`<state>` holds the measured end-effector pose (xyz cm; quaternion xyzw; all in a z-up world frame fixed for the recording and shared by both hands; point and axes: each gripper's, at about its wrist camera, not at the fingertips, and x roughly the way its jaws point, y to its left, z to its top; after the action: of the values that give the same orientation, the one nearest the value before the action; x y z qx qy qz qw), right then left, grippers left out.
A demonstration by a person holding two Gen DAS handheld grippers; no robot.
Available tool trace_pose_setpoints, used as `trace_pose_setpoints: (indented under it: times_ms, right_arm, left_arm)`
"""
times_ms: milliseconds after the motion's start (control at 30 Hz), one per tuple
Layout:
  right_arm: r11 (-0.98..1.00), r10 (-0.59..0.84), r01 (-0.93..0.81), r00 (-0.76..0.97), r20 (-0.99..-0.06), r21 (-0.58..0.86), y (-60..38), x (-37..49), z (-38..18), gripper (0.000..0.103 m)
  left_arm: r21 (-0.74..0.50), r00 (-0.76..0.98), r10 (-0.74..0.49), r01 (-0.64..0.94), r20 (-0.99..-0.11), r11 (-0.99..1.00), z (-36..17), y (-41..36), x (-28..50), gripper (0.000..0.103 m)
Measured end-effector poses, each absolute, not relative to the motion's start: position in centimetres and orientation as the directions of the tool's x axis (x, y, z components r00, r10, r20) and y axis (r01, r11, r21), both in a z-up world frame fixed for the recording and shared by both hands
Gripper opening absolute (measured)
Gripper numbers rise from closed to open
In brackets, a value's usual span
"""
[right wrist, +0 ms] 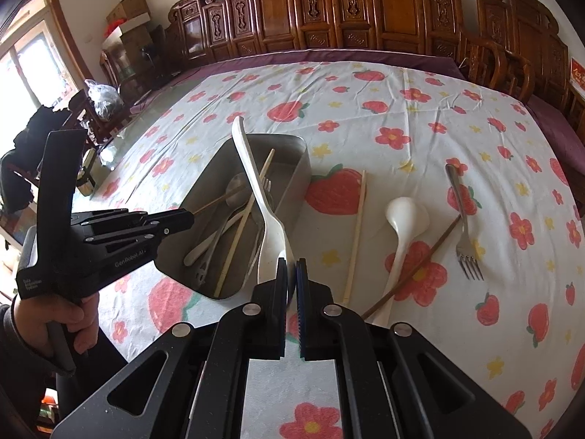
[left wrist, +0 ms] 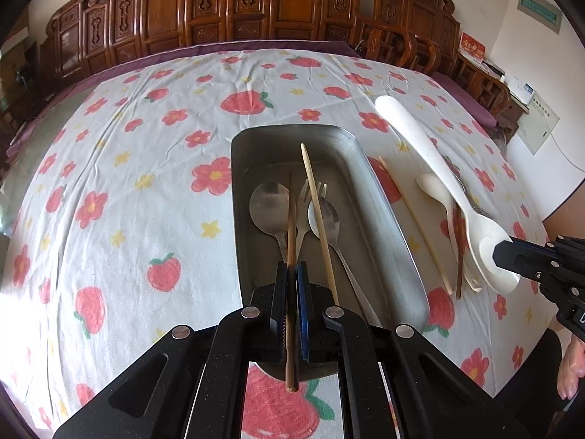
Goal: Organize utensils
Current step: 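Carry the chopstick into the tray and open the left tool while the right tool holds the spoon, then lower the white spoon into the tray and open the right tool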
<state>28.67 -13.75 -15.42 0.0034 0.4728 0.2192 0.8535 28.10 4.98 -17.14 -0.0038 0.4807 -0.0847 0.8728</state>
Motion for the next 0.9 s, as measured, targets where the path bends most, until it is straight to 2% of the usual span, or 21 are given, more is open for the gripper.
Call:
trace_pose_setpoints:
  times_ms: [100, 167, 233, 367, 767, 900]
  right_arm:
    - [0.904, 0.380, -0.368, 0.455, -0.806, 0.219, -12.9, 29.0, -15.6, 0.006]
    - [0.904, 0.383, -0.361, 0.448, -0.808, 0.229, -12.3, 29.4, -15.9, 0.006]
    - [0.905, 0.389, -0.346, 0.440, -0.809, 0.247, -11.8, 29.8, -16.2, 0.006]
    - [0.903, 0.412, -0.309, 0.419, -0.809, 0.299, -10.5, 30.7, -16.9, 0.006]
    - [0.919, 0.385, -0.262, 0.423, -0.820, 0.295, -7.7, 31.9, -17.6, 0.006]
    - [0.916, 0.394, -0.258, 0.435, -0.810, 0.307, -7.5, 31.8, -17.3, 0.013]
  left_arm:
    - [-0.087, 0.539, -0.151, 0.142, -0.829, 0.986, -16.4, 5.4, 27.6, 0.006]
    - [-0.089, 0.554, -0.151, 0.138, -0.819, 0.986, -15.7, 5.9, 27.0, 0.020]
    - [-0.093, 0.574, -0.157, 0.139, -0.804, 0.986, -14.9, 6.5, 26.5, 0.026]
    - [-0.080, 0.611, -0.147, 0.134, -0.778, 0.988, -13.6, 7.8, 25.4, 0.026]
    - [-0.071, 0.648, -0.130, 0.116, -0.750, 0.991, -12.4, 10.3, 24.5, 0.028]
    - [-0.070, 0.649, -0.122, 0.106, -0.751, 0.992, -12.5, 10.9, 24.6, 0.029]
